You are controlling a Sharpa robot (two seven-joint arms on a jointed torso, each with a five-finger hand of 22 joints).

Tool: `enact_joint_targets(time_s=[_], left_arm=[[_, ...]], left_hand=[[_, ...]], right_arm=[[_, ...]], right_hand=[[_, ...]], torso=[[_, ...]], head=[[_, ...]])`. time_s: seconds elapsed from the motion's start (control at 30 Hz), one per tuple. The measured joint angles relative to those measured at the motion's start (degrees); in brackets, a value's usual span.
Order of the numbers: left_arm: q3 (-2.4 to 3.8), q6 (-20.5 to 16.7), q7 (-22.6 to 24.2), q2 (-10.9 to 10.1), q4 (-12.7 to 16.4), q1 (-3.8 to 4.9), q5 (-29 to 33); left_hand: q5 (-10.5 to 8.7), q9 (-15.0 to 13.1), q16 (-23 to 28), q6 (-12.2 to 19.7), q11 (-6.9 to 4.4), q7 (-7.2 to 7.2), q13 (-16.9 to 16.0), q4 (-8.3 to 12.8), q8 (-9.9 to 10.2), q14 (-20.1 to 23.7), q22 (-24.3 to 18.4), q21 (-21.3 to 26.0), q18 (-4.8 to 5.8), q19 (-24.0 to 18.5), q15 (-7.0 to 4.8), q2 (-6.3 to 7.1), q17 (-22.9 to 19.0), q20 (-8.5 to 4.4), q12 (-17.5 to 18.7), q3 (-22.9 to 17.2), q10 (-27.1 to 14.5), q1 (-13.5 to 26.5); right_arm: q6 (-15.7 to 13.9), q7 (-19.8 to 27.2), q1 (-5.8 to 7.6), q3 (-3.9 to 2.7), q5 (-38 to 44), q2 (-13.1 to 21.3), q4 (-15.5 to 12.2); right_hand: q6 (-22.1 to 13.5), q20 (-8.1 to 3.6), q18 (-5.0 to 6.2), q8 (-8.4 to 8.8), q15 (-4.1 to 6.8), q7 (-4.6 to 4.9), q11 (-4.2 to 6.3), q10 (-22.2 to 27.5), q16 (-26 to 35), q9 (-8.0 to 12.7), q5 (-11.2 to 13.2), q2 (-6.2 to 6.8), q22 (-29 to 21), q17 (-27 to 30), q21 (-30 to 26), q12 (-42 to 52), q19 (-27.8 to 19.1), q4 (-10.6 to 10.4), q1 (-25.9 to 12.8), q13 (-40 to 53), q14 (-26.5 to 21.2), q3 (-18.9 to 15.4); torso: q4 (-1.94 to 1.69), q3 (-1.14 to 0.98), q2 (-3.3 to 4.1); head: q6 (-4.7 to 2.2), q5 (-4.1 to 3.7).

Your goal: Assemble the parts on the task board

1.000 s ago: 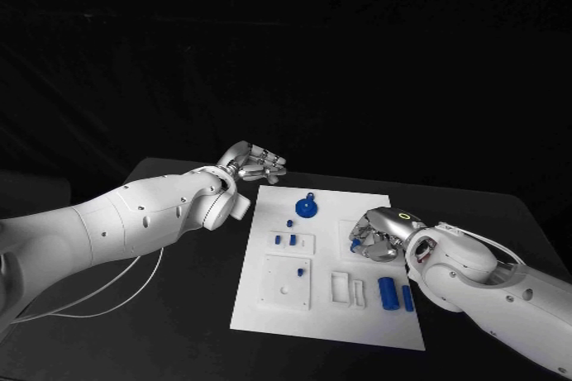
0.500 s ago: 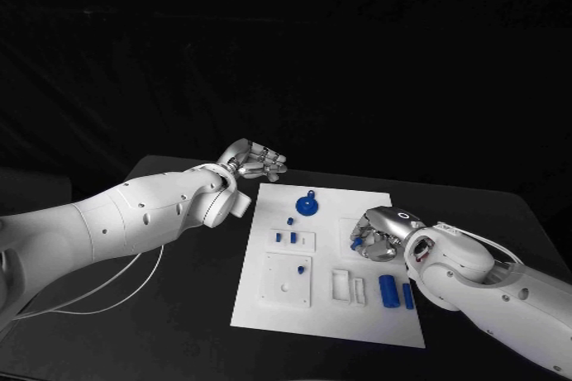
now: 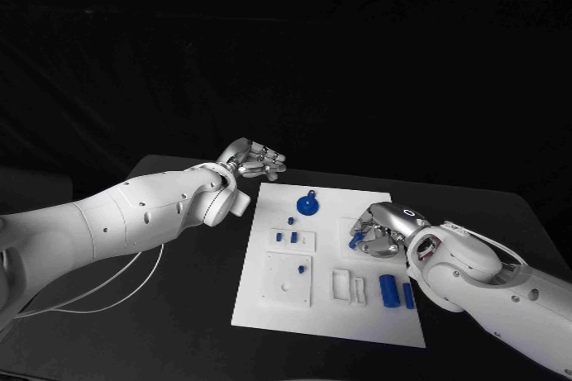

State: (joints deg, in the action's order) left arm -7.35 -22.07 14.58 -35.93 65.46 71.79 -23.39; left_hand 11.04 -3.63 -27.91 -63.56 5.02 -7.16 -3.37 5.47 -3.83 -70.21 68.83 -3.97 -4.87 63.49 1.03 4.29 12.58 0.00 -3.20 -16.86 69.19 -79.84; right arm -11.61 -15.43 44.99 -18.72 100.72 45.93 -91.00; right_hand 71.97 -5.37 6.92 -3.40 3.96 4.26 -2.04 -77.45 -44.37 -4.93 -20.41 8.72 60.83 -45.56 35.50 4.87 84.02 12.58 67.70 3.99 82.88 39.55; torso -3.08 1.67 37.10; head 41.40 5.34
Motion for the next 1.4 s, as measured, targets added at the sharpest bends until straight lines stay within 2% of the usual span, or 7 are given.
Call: enact_joint_targets(time_s=[0.07, 0.3, 0.53, 0.63, 1.0, 1.13, 1.4], left_arm=[[0.0, 0.0, 0.0, 0.02, -0.09, 0.0, 0.0], [0.0, 0.0, -0.01, 0.09, -0.49, 0.0, 0.0], [0.02, 0.0, -0.01, 0.35, -0.83, 0.0, 0.01], [0.01, 0.0, -0.01, 0.54, -0.97, -0.02, 0.03], [0.01, 0.02, 0.01, 1.25, -1.31, -0.2, 0.13], [0.01, 0.03, 0.01, 1.36, -1.31, -0.23, 0.16], [0.01, 0.05, 0.01, 1.4, -1.32, -0.25, 0.22]], left_hand=[[0.0, 0.0, 0.0, 0.0, 0.0, 0.0, 0.0, 0.0, 0.0, 0.0, 0.0, 0.0, 0.0, 0.0, 0.0, 0.0, 0.0, 0.0, 0.0, 0.0, 0.0, 0.0], [0.0, 0.0, 0.0, 0.0, 0.0, 0.0, 0.0, 0.0, 0.0, 0.0, 0.0, 0.0, 0.0, 0.0, 0.0, 0.0, 0.01, 0.0, 0.0, 0.0, 0.0, 0.0], [0.0, 0.0, 0.0, 0.0, 0.0, 0.0, 0.0, 0.0, 0.0, 0.0, 0.01, 0.0, 0.0, 0.0, 0.0, 0.0, 0.06, 0.0, 0.0, 0.0, 0.0, 0.0], [0.0, 0.0, 0.0, 0.0, 0.0, 0.0, 0.0, 0.0, 0.0, 0.0, 0.01, 0.0, 0.0, 0.0, 0.0, 0.0, 0.06, 0.0, 0.0, 0.0, 0.0, 0.0], [0.0, 0.0, 0.0, 0.0, 0.0, 0.0, 0.0, 0.0, 0.0, 0.0, 0.02, 0.0, 0.0, 0.0, 0.0, 0.0, 0.05, 0.0, 0.0, 0.0, 0.0, 0.0], [0.0, 0.0, 0.0, 0.0, 0.0, 0.0, 0.0, 0.0, 0.0, 0.0, 0.02, 0.0, 0.0, 0.0, 0.0, 0.0, 0.05, 0.0, 0.0, 0.0, 0.0, 0.0], [0.0, 0.0, 0.0, 0.0, 0.0, 0.0, 0.0, 0.0, 0.0, 0.0, 0.02, 0.0, 0.0, 0.0, 0.0, 0.0, 0.04, 0.0, 0.0, 0.0, 0.0, 0.0]], right_arm=[[-0.38, 0.02, 0.14, -0.19, -1.11, 0.16, -0.64], [-1.23, 0.19, 0.94, -1.99, -4.84, 0.75, -3.91], [-1.29, 0.49, 1.02, -2.06, -6.04, -0.98, -6.25], [-1.26, 0.74, 1.06, -1.04, -5.75, -2.35, -7.12], [-1.26, 2.23, 1.03, 5.23, -1.35, -7.69, -8.05], [-1.29, 2.73, 1.03, 6.82, 0.28, -8.95, -7.45], [-1.12, 3.3, 1.04, 8.97, 2.51, -10.17, -6.36]], right_hand=[[0.05, 0.0, -0.06, -0.1, 0.0, 0.05, 0.2, -0.23, 0.0, 0.01, 0.0, -0.08, 0.07, 0.0, 0.0, 0.0, 0.0, 0.0, -0.04, 0.0, 0.0, 0.0], [0.05, 0.02, 0.05, -0.1, 0.0, 0.06, 0.19, -0.36, 0.01, 0.05, 0.06, -0.48, 0.25, 0.02, 0.0, -0.01, 0.02, 0.26, 0.36, -0.01, 0.01, -0.26], [0.04, 0.04, 0.06, -0.09, 0.0, 0.06, 0.2, -0.36, 0.01, 0.14, 0.23, -0.68, 0.46, 0.07, 0.0, -0.05, 0.02, 0.49, 0.55, -0.02, 0.02, -0.5], [0.04, 0.04, 0.05, -0.08, -0.01, 0.07, 0.2, -0.37, 0.02, 0.14, 0.23, -0.83, 0.46, 0.07, 0.0, -0.05, 0.02, 0.49, 0.53, -0.02, 0.02, -0.5], [0.21, 0.05, 0.05, 0.0, 0.0, -0.12, 0.2, -0.37, 0.07, 0.13, 0.5, -1.04, 0.54, 0.12, -0.48, -0.11, 0.03, 0.56, 0.34, -0.11, 0.05, -0.58], [0.21, 0.06, 0.06, 0.07, 0.01, -0.12, 0.2, -0.37, 0.08, 0.12, 0.51, -1.11, 0.61, 0.12, -0.49, -0.12, 0.03, 0.63, 0.4, -0.11, 0.06, -0.65], [0.19, 0.06, 0.05, -0.1, 0.0, -0.12, 0.2, -0.38, 0.11, 0.12, 0.67, -1.11, 0.68, 0.17, -0.49, -0.16, 0.03, 0.64, 0.41, -0.11, 0.08, -0.66]], torso=[[0.01, 0.0, 0.0], [0.02, 0.0, 0.0], [0.03, 0.06, -0.01], [0.01, 0.07, -0.04], [-0.15, 0.04, 0.03], [-0.14, 0.05, 0.07], [-0.07, 0.04, 0.07]], head=[[0.0, 0.08], [-0.23, 0.21], [-0.17, 0.49], [-0.16, 0.63], [-0.19, 1.24], [-0.08, 1.52], [0.25, 2.02]])
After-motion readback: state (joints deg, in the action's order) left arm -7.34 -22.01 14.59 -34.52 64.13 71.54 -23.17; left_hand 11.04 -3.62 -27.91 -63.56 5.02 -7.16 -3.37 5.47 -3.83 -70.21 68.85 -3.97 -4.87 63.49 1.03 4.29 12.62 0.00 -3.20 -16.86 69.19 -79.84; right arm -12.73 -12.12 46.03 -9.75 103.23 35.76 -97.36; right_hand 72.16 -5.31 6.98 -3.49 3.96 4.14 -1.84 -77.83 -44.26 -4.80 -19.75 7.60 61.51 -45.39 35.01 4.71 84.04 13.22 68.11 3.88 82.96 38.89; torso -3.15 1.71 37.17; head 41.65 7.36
